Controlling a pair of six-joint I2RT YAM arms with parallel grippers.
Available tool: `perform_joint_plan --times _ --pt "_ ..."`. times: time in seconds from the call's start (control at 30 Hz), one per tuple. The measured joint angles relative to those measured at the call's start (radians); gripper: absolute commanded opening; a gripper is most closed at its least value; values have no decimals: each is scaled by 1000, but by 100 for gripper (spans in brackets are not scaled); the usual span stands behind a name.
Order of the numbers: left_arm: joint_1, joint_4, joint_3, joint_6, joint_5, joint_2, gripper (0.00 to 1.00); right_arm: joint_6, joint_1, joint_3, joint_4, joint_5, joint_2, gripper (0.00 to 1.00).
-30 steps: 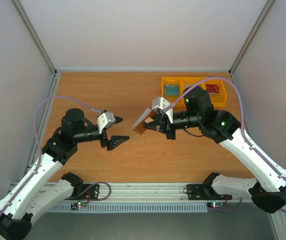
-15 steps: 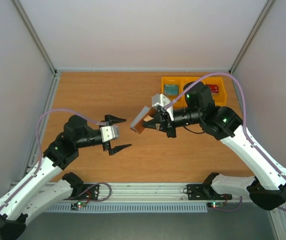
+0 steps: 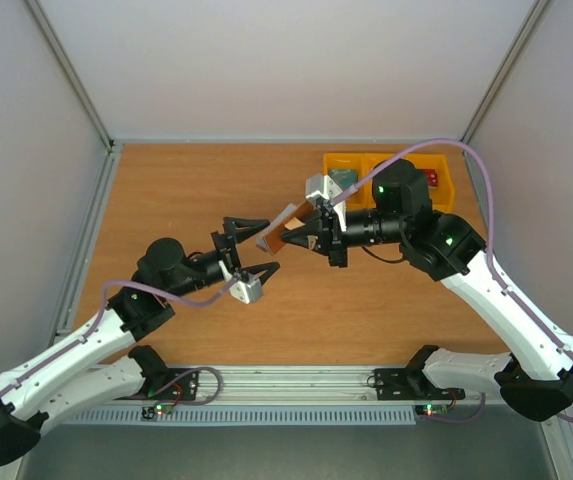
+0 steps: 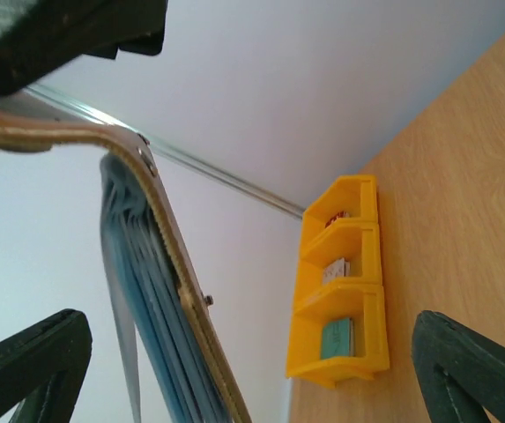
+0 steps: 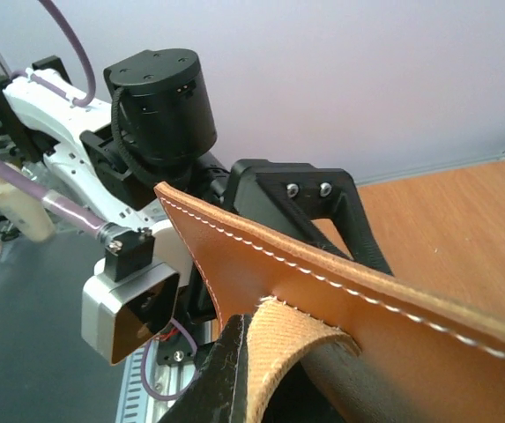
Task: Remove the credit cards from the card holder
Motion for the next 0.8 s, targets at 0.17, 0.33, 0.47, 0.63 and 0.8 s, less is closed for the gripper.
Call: perform_joint_plan --times 0.17,0.33,0.47,0.63,0.8 --pt "-19 10 -2 29 36 -17 75 24 0 -5 27 10 -1 1" --pt "-52 20 4 23 24 -10 40 37 0 -6 35 10 -1 1" --pt "-55 34 19 16 1 5 14 48 0 -7 35 9 -2 1" --pt "-56 69 23 27 -45 6 0 55 0 -23 35 9 -8 1" --pt "-56 77 17 97 -87 12 0 57 -1 -68 35 23 -52 18"
